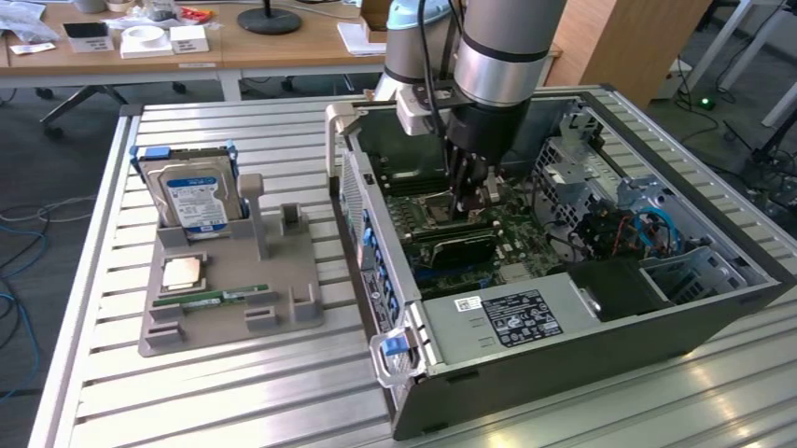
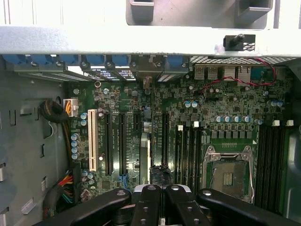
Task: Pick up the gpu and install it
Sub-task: 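Press down on the gpu until it lock into place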
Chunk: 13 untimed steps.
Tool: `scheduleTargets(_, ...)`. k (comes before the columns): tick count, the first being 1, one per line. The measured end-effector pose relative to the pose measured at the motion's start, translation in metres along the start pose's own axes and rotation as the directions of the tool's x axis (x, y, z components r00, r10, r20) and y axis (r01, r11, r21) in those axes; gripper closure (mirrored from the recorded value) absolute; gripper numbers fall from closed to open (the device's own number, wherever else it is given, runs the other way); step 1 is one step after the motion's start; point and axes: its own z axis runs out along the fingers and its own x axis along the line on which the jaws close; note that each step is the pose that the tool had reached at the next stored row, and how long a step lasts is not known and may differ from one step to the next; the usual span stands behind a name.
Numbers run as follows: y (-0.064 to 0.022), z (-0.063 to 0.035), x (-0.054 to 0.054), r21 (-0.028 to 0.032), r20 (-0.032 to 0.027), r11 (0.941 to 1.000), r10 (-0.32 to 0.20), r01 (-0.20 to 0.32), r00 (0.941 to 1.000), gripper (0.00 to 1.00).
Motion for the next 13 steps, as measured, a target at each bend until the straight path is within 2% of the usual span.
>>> scheduleTargets(13,0.0002,0.0025,-0.0004,0.0001,0.0001,1.0000,0.000,0.000,1.0000,0.89)
